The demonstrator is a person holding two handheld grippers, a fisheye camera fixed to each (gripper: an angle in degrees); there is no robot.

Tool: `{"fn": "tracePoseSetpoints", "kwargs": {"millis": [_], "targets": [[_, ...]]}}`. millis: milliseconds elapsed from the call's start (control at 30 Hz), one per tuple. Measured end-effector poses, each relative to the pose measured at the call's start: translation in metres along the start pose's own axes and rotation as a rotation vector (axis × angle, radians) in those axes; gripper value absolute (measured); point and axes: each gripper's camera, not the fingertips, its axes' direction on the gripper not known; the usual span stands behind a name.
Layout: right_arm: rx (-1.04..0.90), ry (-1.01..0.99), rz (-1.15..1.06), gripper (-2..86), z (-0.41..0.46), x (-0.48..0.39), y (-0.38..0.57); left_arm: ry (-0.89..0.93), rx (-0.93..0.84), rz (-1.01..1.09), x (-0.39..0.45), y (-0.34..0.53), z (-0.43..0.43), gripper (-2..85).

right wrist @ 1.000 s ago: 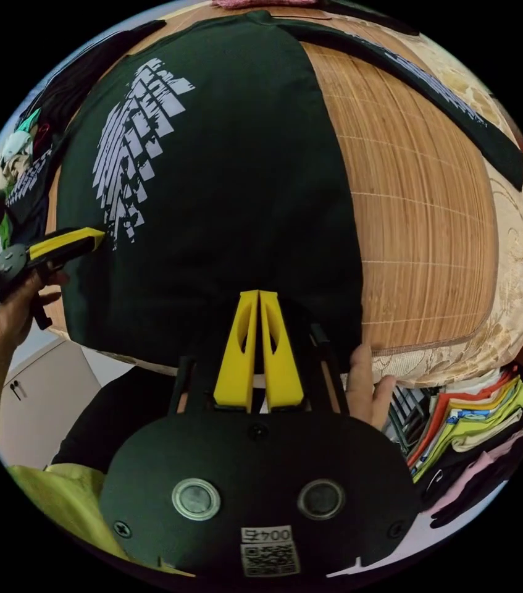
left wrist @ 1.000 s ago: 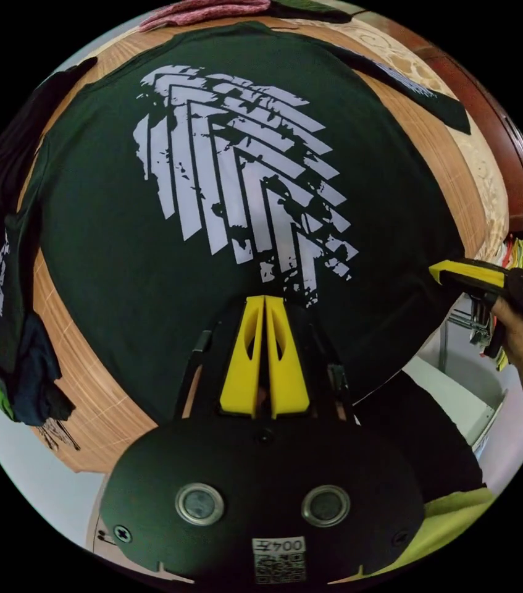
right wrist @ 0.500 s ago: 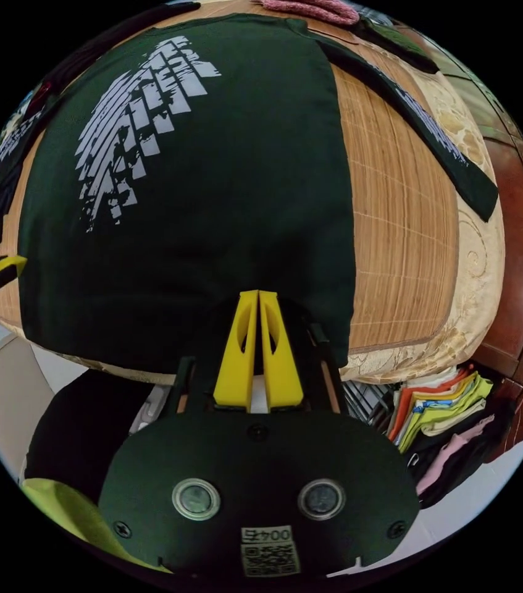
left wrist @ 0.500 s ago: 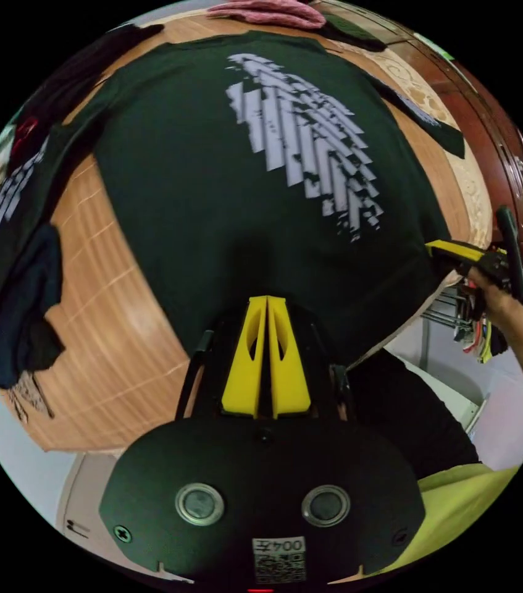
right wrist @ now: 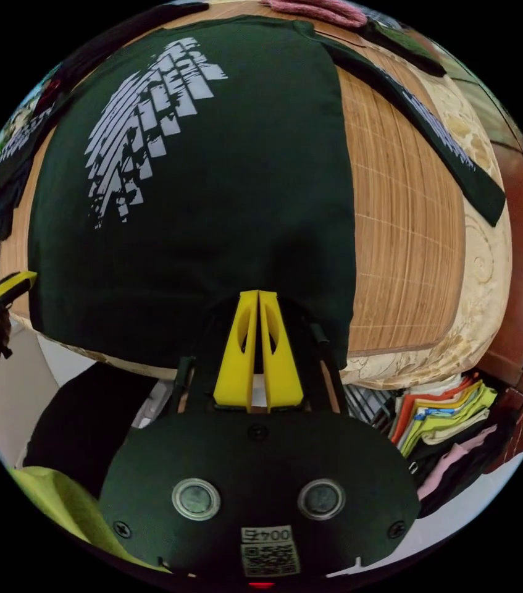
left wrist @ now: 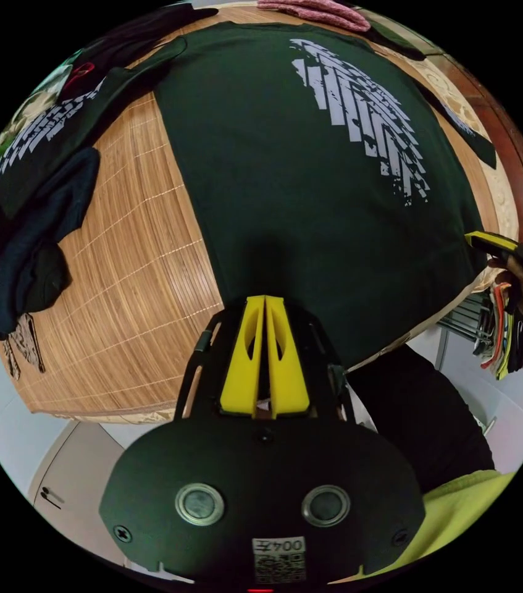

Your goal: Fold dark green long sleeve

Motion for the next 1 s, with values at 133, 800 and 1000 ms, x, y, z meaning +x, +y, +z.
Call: {"fn": "tracePoseSetpoints", "kwargs": {"millis": [133, 800, 1000], "targets": [[-0.051, -0.061, 0.049, -0.7, 0.006, 0.015, -0.002, 0.01, -0.005, -0.015, -0.01, 0.009, 0.0, 0.1], [0.005, -0.281, 0.203, 7.9, 0.035, 0.161, 0.08, 0.036, 0.008, -0.06, -0.053, 0.05, -0.001, 0.1], [-0.024, -0.199, 0.179, 3.4, 0.06, 0.164, 0.092, 0.035, -0.001, -0.041, -0.066, 0.064, 0.0, 0.1]]}}
